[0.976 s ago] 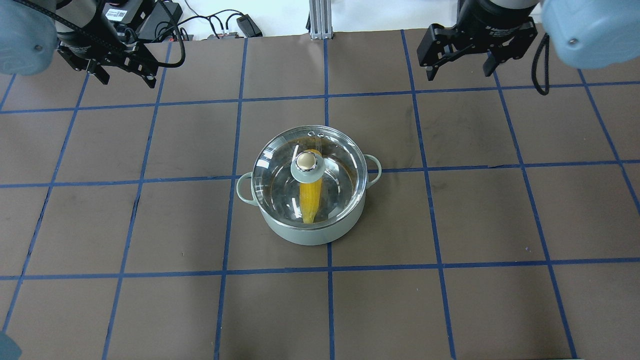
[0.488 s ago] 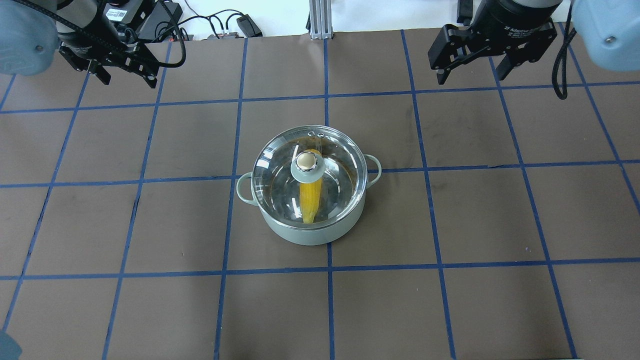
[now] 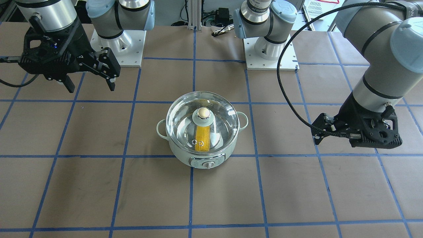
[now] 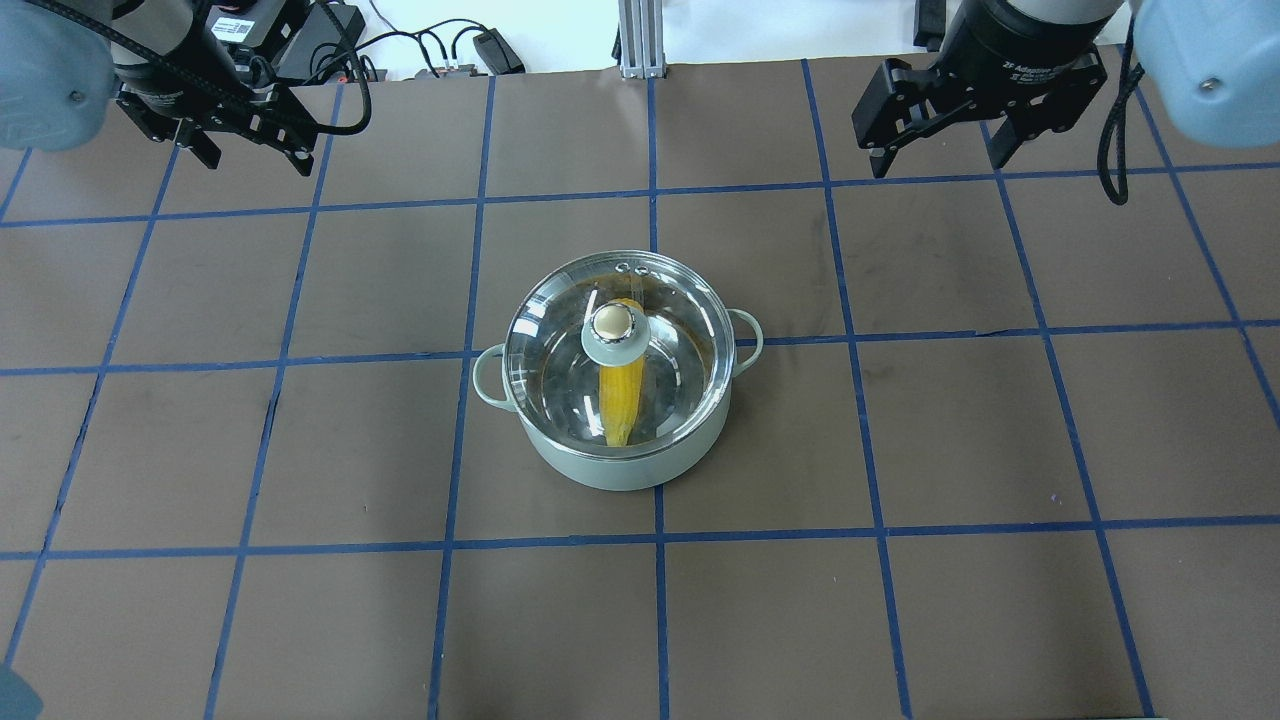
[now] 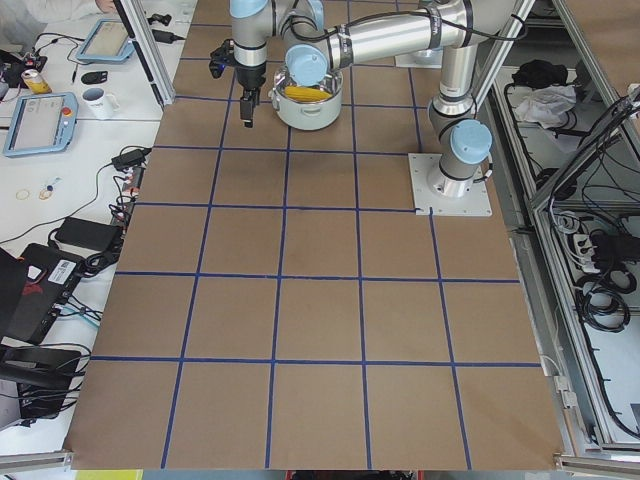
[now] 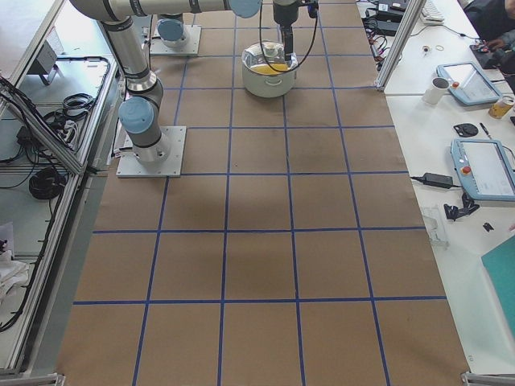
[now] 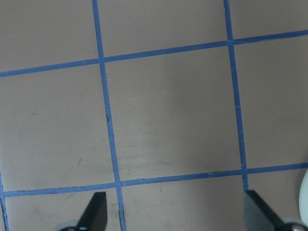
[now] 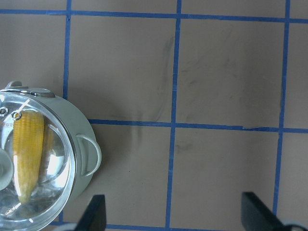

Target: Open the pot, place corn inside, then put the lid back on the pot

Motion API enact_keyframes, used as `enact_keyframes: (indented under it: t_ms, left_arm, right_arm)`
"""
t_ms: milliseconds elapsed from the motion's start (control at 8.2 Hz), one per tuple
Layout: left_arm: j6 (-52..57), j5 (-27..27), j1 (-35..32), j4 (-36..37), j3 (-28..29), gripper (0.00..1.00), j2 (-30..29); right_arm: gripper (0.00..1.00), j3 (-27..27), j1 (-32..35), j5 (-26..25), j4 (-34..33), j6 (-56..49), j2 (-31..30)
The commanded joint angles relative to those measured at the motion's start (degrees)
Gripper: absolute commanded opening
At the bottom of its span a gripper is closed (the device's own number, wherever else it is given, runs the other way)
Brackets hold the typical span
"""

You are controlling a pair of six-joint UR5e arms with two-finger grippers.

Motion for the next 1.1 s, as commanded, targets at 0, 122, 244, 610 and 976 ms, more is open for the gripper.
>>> enact_keyframes:
  t_ms: [0, 122, 244, 610, 976]
  left_arm:
    - [0.00, 0.00, 0.00, 0.00, 0.00, 1.00, 0.01]
    - [0.00, 0.00, 0.00, 0.00, 0.00, 1.00, 0.01]
    - [0.00, 0.00, 0.00, 0.00, 0.00, 1.00, -0.08]
    - [0.00, 0.00, 0.00, 0.00, 0.00, 1.00, 0.01]
    - [-0.09, 0.00, 0.00, 0.00, 0.00, 1.00, 0.01]
  right_arm:
    - [1.00, 0.05, 0.03, 0.05, -0.71, 0.08, 0.33]
    - [1.00, 0.14, 0.03, -0.12, -0.71, -0.01, 0.42]
    - [1.00, 0.05, 0.03, -0.21, -0.54, -0.27, 0.94]
    - [1.00, 0.41, 0.03, -0.21, -0.27, -0.36, 1.04]
    - [1.00, 0.49, 0.03, -1.78, -0.36, -0.79, 1.12]
